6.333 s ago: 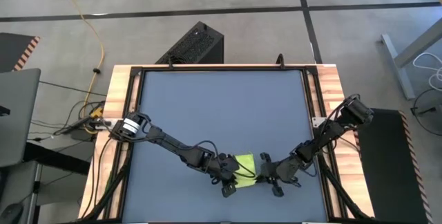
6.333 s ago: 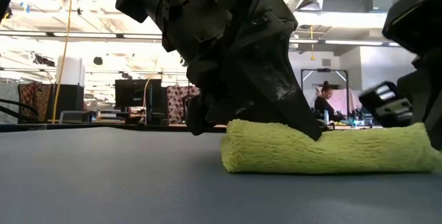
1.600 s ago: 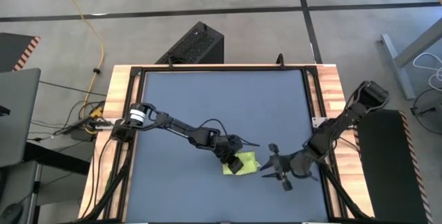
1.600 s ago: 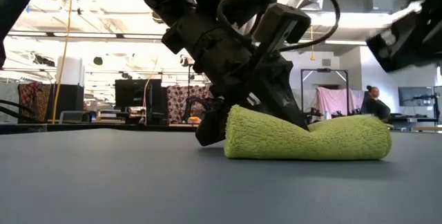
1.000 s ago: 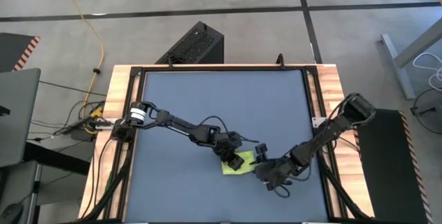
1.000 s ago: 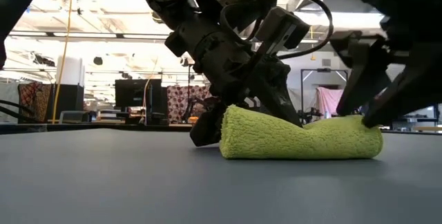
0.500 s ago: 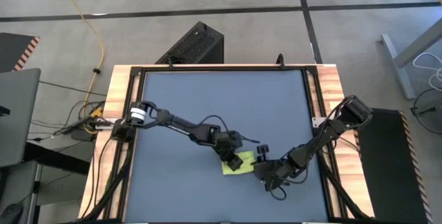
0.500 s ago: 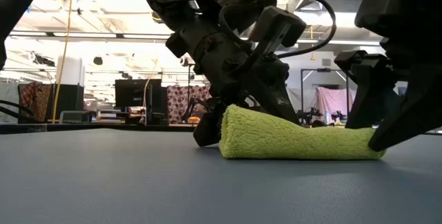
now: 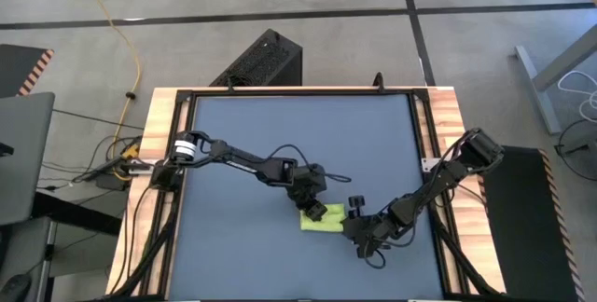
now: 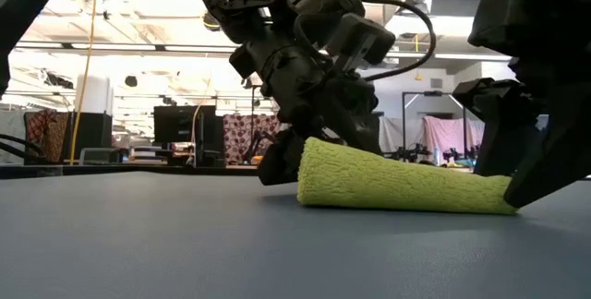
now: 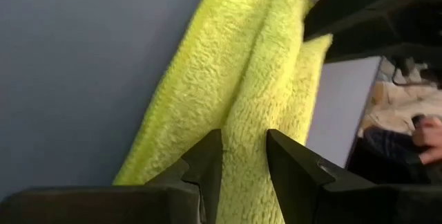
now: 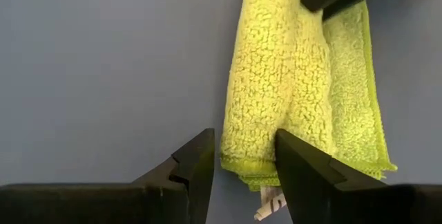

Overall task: Roll towel into tight, uniform cylinder
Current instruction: Roll the green towel

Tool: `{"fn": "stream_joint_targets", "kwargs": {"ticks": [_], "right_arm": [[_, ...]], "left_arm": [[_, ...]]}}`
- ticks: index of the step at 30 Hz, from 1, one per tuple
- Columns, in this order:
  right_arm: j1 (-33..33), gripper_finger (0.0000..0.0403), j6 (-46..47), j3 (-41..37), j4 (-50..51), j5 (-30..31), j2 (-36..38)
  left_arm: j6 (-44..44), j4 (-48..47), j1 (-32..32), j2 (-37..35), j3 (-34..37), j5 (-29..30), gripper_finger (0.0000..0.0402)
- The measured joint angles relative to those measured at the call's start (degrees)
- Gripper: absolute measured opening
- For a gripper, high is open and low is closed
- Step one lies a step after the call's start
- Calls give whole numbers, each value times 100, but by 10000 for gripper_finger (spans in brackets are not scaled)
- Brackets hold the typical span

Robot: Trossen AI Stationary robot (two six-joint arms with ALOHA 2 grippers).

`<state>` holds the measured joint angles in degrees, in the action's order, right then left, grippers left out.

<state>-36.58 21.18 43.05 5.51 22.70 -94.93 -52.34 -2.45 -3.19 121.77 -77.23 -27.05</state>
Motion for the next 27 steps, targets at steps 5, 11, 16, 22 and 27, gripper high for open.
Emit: {"fn": "stream_joint_targets", "kwargs": {"ticks": [5, 11, 16, 22, 27], "right_arm": [[0, 175, 194, 0, 25, -33, 2], [0, 175, 458, 0, 47, -57, 4], [-2, 176, 587, -2, 65, -73, 6], [35, 176, 600, -4, 29, -90, 4], [86, 176, 642, -4, -3, -110, 4]], "left_arm": [[167, -65, 58, -4, 2, -391, 103], [730, -783, 77, -230, 4, -179, 103], [1376, -1664, 80, -782, 4, 807, 103], [2441, -1102, -285, -1341, -1, 1866, 103], [3432, -324, -991, -1234, -7, 2400, 103]]}}
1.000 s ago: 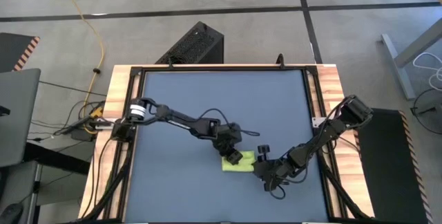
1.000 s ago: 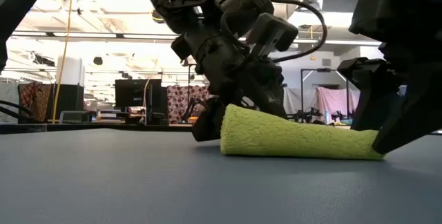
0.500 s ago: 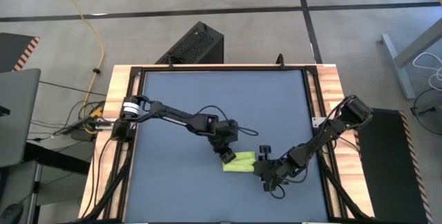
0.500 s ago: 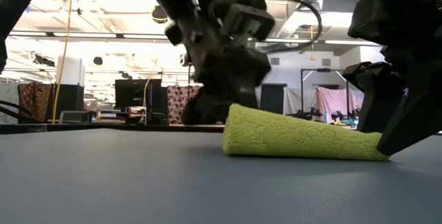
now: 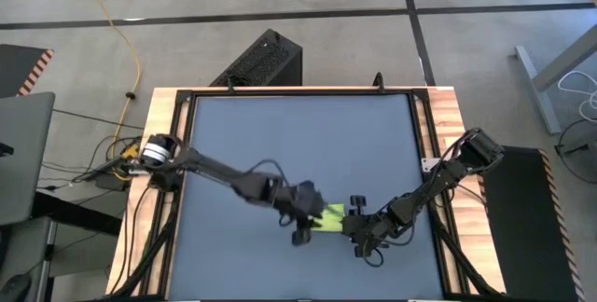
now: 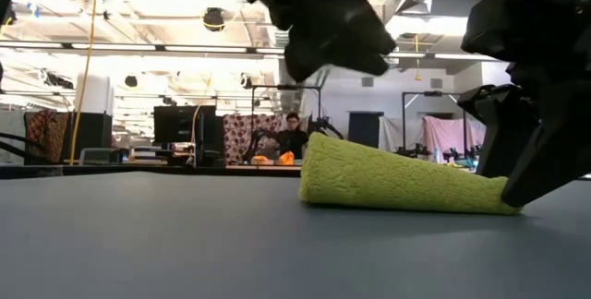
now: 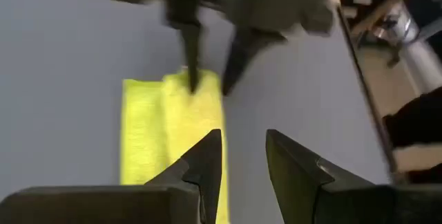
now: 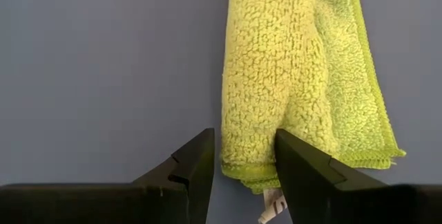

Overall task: Roll towel into tight, uniform cylinder
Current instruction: Roll the green towel

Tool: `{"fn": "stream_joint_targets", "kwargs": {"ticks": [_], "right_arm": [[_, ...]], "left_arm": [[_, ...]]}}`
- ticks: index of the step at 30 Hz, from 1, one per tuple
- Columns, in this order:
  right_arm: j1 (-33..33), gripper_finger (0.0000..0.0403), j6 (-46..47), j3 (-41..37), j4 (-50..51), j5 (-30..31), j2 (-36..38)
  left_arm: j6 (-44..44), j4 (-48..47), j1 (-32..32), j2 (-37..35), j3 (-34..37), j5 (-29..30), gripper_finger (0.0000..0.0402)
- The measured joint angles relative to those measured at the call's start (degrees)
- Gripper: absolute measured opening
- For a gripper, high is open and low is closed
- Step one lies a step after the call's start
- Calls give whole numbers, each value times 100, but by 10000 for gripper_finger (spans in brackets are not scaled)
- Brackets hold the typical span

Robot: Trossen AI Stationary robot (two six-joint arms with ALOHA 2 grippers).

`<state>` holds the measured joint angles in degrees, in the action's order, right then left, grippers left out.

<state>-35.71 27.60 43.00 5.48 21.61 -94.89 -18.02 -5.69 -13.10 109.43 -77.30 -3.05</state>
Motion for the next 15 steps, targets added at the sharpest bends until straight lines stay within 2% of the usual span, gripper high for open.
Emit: {"fn": "stream_joint_targets", "kwargs": {"ticks": [6, 12, 15], "right_arm": [[85, 176, 92, 0, -4, 7, -2], [132, 176, 109, 0, -15, -4, -2], [136, 176, 108, 0, -14, -47, -2]], "left_arm": [[698, -184, -528, 508, 13, 597, 103], [894, -215, -935, 576, 11, 2158, 103], [1296, -213, -1074, 570, 4, 2368, 103]]}}
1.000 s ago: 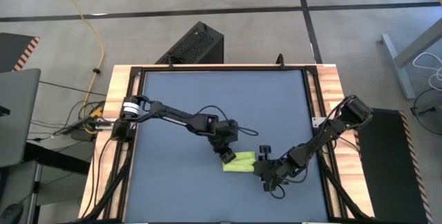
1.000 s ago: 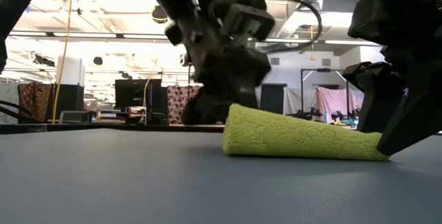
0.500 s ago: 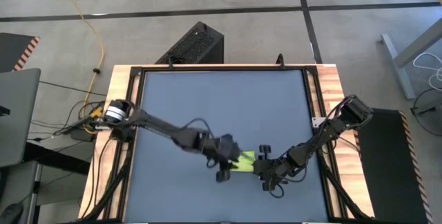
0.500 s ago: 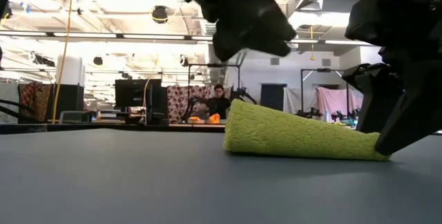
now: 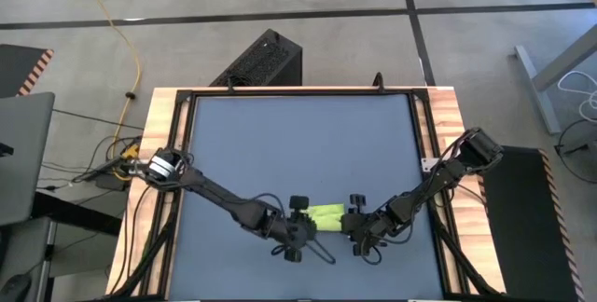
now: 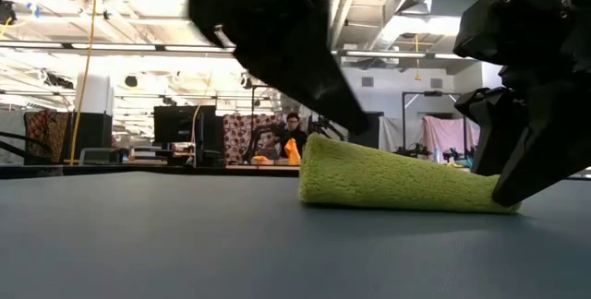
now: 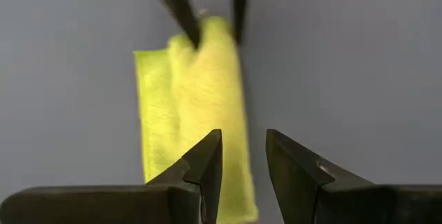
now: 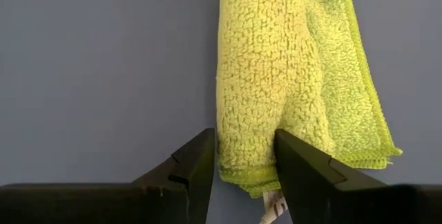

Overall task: Roll towel into tight, uniform cylinder
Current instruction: Roll the green towel

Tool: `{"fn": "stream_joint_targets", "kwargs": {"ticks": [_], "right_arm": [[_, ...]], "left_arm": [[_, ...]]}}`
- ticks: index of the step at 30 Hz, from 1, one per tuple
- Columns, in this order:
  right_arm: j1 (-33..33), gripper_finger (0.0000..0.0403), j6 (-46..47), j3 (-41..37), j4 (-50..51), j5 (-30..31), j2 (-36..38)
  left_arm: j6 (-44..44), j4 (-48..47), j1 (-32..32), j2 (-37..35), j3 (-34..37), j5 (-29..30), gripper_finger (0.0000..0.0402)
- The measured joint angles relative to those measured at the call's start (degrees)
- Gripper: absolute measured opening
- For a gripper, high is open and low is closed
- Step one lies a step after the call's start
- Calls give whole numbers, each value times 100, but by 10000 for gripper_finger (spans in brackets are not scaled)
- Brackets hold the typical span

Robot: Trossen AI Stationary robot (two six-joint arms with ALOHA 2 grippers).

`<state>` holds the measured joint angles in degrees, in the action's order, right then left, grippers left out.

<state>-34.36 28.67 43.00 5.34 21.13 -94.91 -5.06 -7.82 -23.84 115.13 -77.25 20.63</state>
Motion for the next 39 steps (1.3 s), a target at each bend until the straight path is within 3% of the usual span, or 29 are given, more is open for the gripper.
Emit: {"fn": "stream_joint_targets", "kwargs": {"ticks": [4, 8, 31, 39], "right_arm": [[1, 176, -1, 0, 3, -3, 0], [11, 176, -3, -2, -5, -3, 0], [12, 176, 26, -2, -19, -14, 0], [12, 175, 28, -2, -19, -14, 0]], "left_arm": [[99, -320, -109, 49, 0, -132, 103], [-54, -579, -100, 155, 4, 214, 103], [1490, 212, -202, 140, -4, 274, 113], [1425, 901, -142, 136, -2, 863, 113]]}}
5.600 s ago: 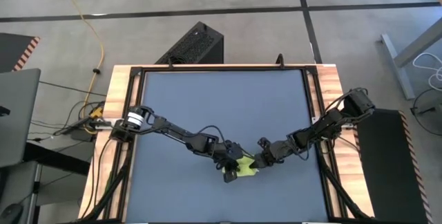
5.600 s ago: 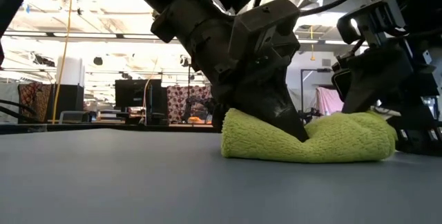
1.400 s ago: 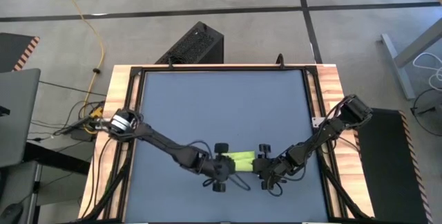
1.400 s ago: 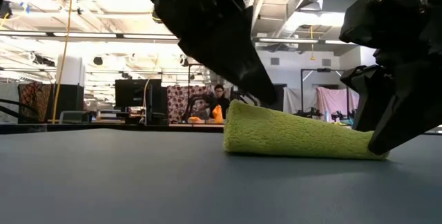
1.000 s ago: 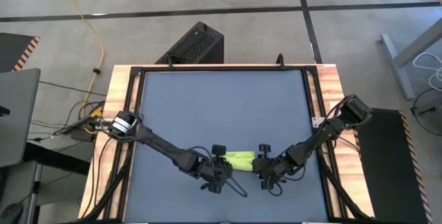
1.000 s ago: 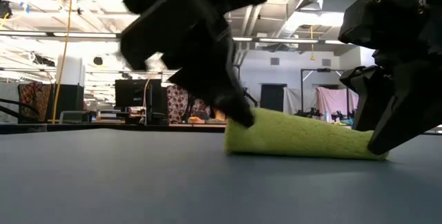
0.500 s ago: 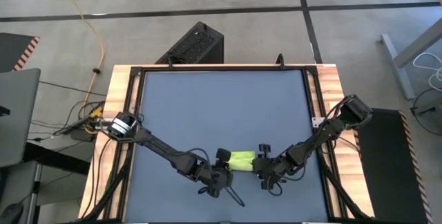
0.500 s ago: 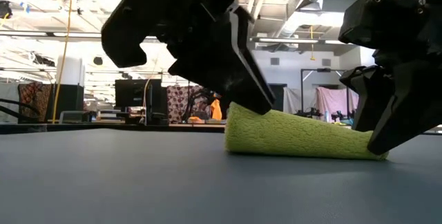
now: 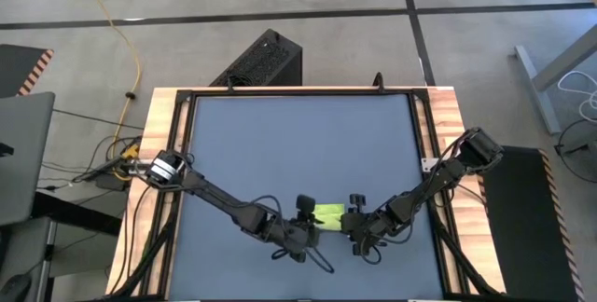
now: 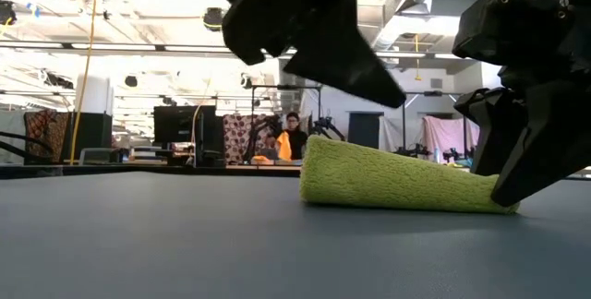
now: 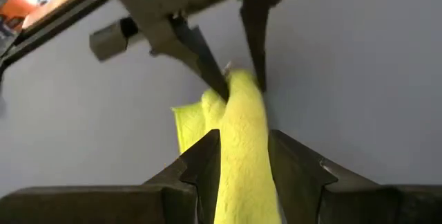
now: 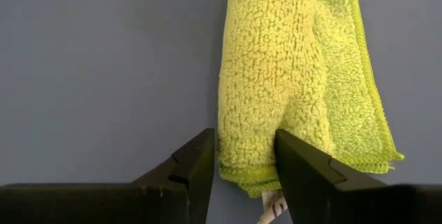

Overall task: Roll towel into tight, uniform cylinder
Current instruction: Roll the green towel

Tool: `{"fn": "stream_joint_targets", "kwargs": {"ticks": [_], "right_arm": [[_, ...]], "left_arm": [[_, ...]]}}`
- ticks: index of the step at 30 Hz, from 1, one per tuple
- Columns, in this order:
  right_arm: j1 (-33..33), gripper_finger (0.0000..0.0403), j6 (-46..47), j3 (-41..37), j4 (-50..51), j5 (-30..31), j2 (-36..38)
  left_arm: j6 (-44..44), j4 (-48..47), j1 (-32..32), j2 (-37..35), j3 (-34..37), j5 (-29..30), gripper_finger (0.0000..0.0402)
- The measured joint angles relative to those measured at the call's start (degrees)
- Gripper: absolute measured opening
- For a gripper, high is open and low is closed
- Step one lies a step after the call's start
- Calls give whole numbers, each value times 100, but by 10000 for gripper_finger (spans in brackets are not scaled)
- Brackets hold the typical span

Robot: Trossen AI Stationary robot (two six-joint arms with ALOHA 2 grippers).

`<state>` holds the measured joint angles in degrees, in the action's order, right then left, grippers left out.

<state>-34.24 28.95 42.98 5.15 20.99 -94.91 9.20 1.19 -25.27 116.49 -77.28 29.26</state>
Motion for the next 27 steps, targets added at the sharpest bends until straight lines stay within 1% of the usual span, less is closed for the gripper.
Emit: {"fn": "stream_joint_targets", "kwargs": {"ticks": [4, 8, 13, 16, 19, 24, 27], "right_arm": [[0, 175, 5, 0, 0, 0, 0], [0, 175, 15, 0, -2, 0, 0], [1, 175, 13, 0, -1, 0, 0], [2, 175, 13, 0, 0, 0, -2], [0, 175, 13, 0, -2, 0, -2], [11, 175, 10, 0, -2, 0, -2], [14, 175, 1, 0, -2, 1, -2]], "left_arm": [[-220, -192, -3, 0, 0, -222, 113], [-584, -402, 16, 0, 0, -269, 121], [-844, -570, 36, 71, 0, -502, 159], [-1056, -873, 30, 85, 4, -599, 187], [-1248, -1084, 32, 85, 4, -630, 207], [-1385, -1193, 36, 83, 27, -654, 215], [-1628, -1230, 36, 83, 139, -652, 215]]}}
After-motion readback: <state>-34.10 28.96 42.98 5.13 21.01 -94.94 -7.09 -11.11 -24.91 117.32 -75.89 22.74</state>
